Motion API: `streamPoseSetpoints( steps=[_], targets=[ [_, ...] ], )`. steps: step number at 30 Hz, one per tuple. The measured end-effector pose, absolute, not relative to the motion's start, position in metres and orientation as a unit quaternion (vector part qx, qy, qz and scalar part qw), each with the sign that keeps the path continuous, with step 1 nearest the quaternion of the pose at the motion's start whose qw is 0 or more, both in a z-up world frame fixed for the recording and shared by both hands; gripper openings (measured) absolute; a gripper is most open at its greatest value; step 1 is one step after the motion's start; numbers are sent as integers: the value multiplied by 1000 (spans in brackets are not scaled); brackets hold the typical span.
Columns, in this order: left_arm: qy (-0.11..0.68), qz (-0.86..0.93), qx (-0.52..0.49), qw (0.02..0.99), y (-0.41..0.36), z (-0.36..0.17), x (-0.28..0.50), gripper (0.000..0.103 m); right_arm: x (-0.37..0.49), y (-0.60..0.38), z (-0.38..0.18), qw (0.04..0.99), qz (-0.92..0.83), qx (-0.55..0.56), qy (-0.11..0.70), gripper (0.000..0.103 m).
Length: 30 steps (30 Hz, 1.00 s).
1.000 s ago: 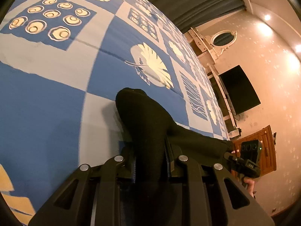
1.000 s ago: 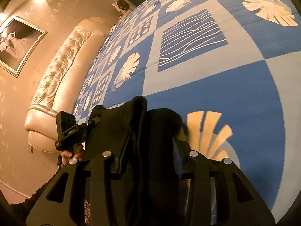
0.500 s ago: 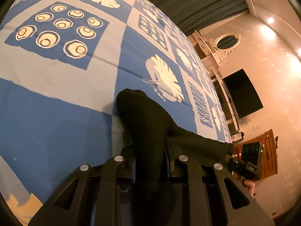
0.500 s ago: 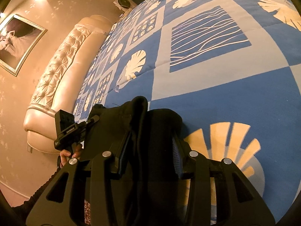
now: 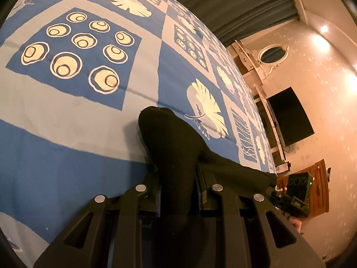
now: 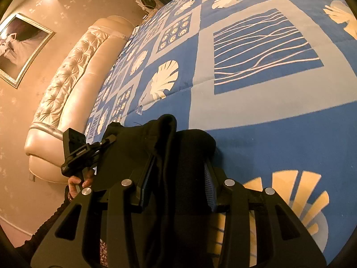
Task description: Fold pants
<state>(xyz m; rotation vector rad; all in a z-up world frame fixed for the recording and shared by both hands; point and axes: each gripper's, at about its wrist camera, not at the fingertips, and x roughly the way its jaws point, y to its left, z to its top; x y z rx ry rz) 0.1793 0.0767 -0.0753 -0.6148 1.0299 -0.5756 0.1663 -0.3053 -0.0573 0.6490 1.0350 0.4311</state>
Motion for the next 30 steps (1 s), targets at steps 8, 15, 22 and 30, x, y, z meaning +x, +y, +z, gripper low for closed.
streamPoseSetpoints(
  steps=[8, 15, 22, 30],
  targets=[
    [479, -268, -288, 785, 82, -76, 187, 23, 168, -296, -57, 803, 197, 294, 479, 39],
    [479, -271, -295, 782, 84, -77, 191, 24, 165, -293, -58, 805, 194, 294, 477, 39],
    [476, -275, -304, 778, 88, -80, 190, 24, 164, -290, -57, 809, 192, 288, 475, 39],
    [472, -280, -316, 774, 90, -83, 190, 25, 165, -289, -55, 812, 189, 284, 473, 39]
  ],
)
